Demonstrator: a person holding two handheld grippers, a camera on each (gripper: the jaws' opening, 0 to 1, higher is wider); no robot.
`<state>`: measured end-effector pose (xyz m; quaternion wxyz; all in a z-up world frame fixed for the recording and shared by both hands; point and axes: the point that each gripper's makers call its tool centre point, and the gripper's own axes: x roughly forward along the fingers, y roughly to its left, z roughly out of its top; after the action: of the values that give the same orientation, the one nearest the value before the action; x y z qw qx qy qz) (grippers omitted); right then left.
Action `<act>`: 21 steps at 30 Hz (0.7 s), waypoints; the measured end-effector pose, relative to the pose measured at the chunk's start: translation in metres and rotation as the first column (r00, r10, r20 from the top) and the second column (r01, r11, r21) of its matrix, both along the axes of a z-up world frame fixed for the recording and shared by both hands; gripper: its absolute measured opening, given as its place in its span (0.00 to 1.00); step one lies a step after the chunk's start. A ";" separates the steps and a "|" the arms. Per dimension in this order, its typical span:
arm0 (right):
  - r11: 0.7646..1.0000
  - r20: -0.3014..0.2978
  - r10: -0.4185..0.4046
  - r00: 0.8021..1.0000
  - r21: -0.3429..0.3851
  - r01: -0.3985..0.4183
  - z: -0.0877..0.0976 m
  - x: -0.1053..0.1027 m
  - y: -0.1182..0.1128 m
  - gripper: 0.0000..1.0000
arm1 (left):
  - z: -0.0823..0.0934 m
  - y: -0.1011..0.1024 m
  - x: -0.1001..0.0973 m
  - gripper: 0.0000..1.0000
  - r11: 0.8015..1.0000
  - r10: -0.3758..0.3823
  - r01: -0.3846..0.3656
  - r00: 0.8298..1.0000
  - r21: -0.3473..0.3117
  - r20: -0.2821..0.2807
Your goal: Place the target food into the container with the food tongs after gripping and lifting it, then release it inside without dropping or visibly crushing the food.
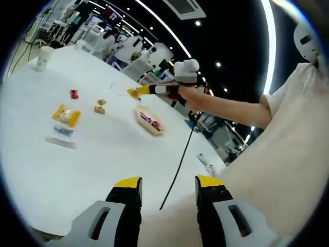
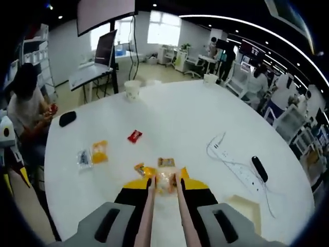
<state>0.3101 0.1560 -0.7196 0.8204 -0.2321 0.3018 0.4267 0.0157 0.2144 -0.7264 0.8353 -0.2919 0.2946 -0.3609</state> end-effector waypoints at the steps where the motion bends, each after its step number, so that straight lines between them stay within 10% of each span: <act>1: 1.000 0.001 -0.006 1.000 0.002 0.006 0.001 0.000 -0.003 0.22 | -0.001 -0.001 -0.001 0.40 1.000 -0.004 0.004 1.000 0.002 -0.002; 21: 0.993 0.034 -0.115 0.993 0.009 0.114 0.020 0.014 -0.057 0.22 | 0.004 -0.014 -0.001 0.40 0.999 -0.049 0.049 0.999 0.005 0.017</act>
<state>0.3245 0.0994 -0.6994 0.8494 -0.2188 0.2990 0.3759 0.0145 0.2002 -0.7222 0.8295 -0.2794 0.2953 -0.3830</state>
